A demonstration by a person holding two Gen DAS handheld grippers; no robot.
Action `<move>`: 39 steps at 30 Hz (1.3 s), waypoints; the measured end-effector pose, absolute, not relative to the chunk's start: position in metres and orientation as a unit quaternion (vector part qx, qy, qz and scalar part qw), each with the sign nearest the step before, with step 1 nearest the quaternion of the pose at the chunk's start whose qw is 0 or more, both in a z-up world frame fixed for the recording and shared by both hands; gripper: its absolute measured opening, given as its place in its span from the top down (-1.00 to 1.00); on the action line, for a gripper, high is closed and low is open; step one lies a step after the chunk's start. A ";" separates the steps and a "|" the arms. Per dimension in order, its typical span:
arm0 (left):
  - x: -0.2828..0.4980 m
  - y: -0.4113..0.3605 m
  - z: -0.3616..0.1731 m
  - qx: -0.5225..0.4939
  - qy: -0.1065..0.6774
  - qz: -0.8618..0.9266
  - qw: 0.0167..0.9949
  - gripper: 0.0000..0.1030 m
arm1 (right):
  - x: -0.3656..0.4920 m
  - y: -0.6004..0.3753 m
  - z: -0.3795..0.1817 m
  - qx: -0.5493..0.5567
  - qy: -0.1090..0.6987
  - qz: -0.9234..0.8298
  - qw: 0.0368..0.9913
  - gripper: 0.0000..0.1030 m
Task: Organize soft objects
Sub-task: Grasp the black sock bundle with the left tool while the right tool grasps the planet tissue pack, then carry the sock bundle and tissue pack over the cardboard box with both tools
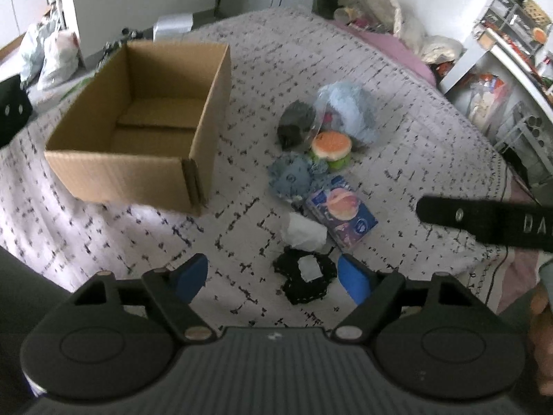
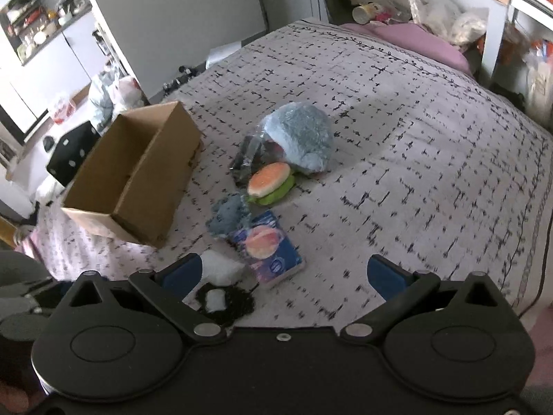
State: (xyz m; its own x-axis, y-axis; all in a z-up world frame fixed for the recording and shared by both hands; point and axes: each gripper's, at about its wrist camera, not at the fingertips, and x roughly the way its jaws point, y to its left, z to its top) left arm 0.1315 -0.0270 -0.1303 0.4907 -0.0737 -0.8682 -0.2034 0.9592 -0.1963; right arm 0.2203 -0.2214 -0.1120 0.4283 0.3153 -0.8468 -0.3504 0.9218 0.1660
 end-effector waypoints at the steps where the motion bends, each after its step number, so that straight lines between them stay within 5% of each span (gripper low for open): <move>1: 0.134 -0.028 -0.135 -0.142 0.509 0.037 0.848 -0.59 | 0.224 -0.220 -0.115 -0.021 0.501 0.198 0.842 -1.00; 6: 0.143 -0.029 -0.154 -0.164 0.527 0.045 0.833 -0.55 | 0.233 -0.207 -0.134 -0.030 0.524 0.220 0.822 -0.80; 13: 0.156 -0.027 -0.189 -0.222 0.556 0.065 0.798 -0.05 | 0.243 -0.197 -0.159 -0.037 0.550 0.234 0.801 -0.45; 24: 0.173 -0.040 -0.213 -0.253 0.570 0.079 0.778 0.00 | 0.261 -0.195 -0.189 -0.031 0.581 0.230 0.780 -0.42; 28: 0.177 -0.041 -0.212 -0.251 0.563 0.081 0.783 0.41 | 0.266 -0.192 -0.199 -0.034 0.589 0.227 0.775 -0.41; 39: 0.172 -0.026 -0.209 -0.256 0.557 0.100 0.784 0.49 | 0.268 -0.173 -0.212 -0.072 0.593 0.239 0.766 -0.41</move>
